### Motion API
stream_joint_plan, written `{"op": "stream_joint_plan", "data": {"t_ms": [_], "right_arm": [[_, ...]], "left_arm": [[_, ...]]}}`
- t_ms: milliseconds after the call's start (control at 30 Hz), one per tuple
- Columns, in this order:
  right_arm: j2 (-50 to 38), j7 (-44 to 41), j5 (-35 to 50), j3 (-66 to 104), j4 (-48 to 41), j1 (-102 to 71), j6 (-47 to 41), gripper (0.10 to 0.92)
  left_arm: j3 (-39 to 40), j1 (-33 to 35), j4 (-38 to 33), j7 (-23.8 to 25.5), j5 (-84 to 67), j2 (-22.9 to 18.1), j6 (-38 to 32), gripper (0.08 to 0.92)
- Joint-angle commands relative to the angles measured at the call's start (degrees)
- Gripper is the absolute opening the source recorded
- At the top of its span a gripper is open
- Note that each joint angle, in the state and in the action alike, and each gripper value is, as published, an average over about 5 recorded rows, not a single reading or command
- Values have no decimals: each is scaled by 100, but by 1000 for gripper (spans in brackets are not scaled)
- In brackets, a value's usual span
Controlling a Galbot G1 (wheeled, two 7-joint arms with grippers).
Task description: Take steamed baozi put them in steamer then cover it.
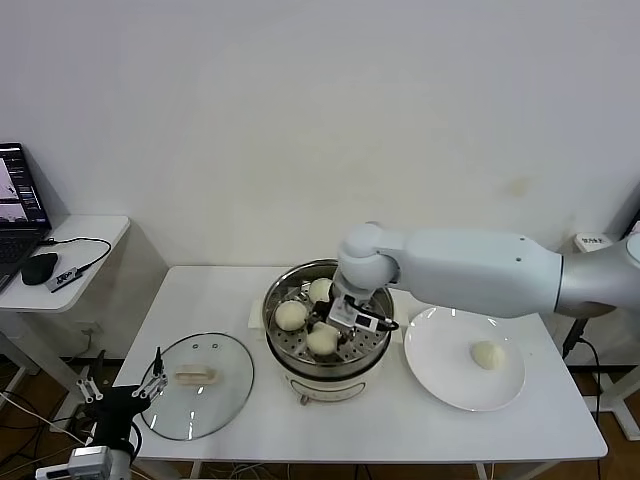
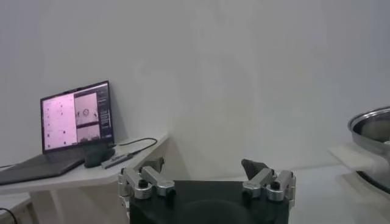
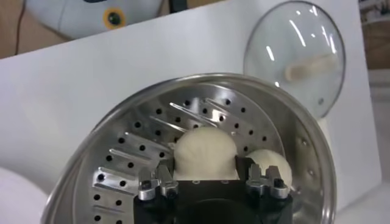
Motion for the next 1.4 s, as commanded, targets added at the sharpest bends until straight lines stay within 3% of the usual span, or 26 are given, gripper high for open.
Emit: {"op": "stream_joint_plan", "data": {"t_ms": [33,267,533,800,1067,1400], "right_arm": [[-28,-113,-94,-44,94,-36,221,619],[-32,-51,-59,-17,74,-59,233,649],[-239,-74,33,223,142,84,99,815],[-945,-221,371,611,150,435,-301,823],[-2084,-455,1084,923,218,509,-1806,823],[-3736,-543,1020,1411,255,-322,-2546,823]], "left_arm": [[7,0,5,-3,8,-2,0,823],[8,-9,36,-6,11,6,-6,823],[51,-49,48,-8,18,20,-2,823],[51,-94,44,-1,13,102,2,823],[99,-127,-16,13,16,207,15,823],[222,-122,-102,21,51,309,25,823]]}}
